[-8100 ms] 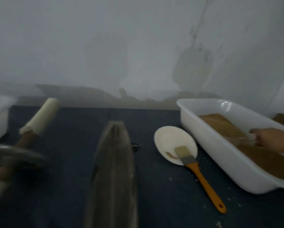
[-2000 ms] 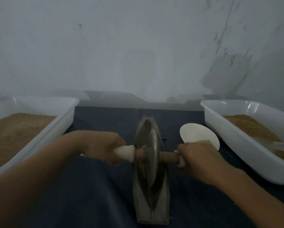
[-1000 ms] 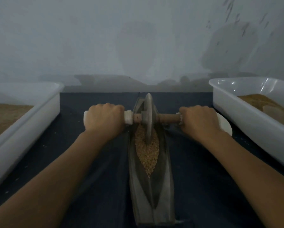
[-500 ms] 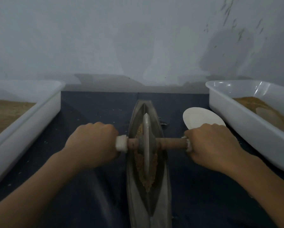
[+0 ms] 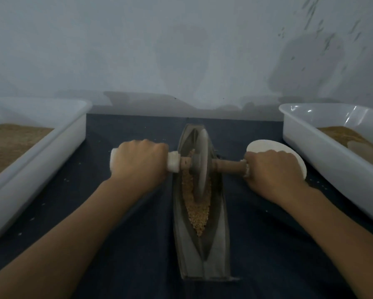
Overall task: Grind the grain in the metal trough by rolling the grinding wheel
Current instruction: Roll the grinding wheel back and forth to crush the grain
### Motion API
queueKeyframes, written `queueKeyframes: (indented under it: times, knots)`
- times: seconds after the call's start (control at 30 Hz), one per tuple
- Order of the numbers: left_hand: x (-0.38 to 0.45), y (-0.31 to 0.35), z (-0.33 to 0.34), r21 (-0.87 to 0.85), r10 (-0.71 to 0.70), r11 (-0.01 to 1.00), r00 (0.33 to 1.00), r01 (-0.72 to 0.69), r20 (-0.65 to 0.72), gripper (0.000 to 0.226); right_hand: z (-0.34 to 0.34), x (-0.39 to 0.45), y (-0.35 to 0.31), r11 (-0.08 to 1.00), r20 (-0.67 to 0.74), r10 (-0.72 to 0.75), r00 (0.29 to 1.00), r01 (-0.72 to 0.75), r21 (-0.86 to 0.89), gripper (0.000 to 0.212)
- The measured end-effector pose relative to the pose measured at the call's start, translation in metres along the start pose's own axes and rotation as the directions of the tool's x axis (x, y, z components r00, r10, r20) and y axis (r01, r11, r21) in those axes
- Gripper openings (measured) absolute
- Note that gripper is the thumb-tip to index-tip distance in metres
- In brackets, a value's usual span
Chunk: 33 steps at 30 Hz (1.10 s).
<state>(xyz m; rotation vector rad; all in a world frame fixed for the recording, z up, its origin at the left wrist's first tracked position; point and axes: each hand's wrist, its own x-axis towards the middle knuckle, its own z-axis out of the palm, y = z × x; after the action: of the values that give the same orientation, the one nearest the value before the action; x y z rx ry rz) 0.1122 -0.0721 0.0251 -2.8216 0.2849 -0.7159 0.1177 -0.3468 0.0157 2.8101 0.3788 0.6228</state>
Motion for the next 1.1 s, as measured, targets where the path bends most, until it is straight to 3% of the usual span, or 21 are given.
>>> queueKeyframes:
  times: [0.13,0.23,0.47,0.63,0.8,0.97,1.1]
  knots:
    - [-0.039,-0.004,-0.003,-0.02,-0.005,1.0,1.0,0.005,-0.015,0.032,-0.026,-0.025,-0.002,0.991,-0.132,-0.121,0.984,0.114,-0.065,0.026]
    - [-0.031,-0.005,0.003,-0.048,-0.056,0.997,0.997,0.059,0.059,0.034,-0.025,-0.006,-0.004,0.984,-0.01,-0.131,0.991,0.129,-0.121,0.016]
    - [0.036,0.002,0.008,0.015,-0.052,0.999,0.998,0.052,0.032,0.02,0.002,0.047,0.007,0.994,0.155,0.021,0.988,-0.038,0.104,0.026]
    - [0.012,-0.002,0.005,-0.013,-0.035,0.999,0.999,0.035,0.026,0.027,-0.004,0.023,0.003,1.0,0.074,-0.012,0.997,0.01,0.021,0.021]
    - [-0.031,-0.004,-0.003,0.021,0.024,1.0,0.998,-0.023,-0.053,0.054,-0.018,-0.02,-0.001,0.989,-0.019,-0.088,0.996,0.086,-0.119,0.026]
    - [0.003,-0.005,0.01,0.013,0.007,1.0,1.0,-0.008,0.027,0.035,-0.007,0.012,0.001,1.0,0.074,-0.021,0.997,0.022,-0.018,0.018]
    - [0.033,-0.007,0.021,-0.091,-0.059,0.993,0.993,0.068,0.099,0.02,-0.004,0.051,0.004,1.0,0.029,-0.03,0.999,0.03,-0.007,0.022]
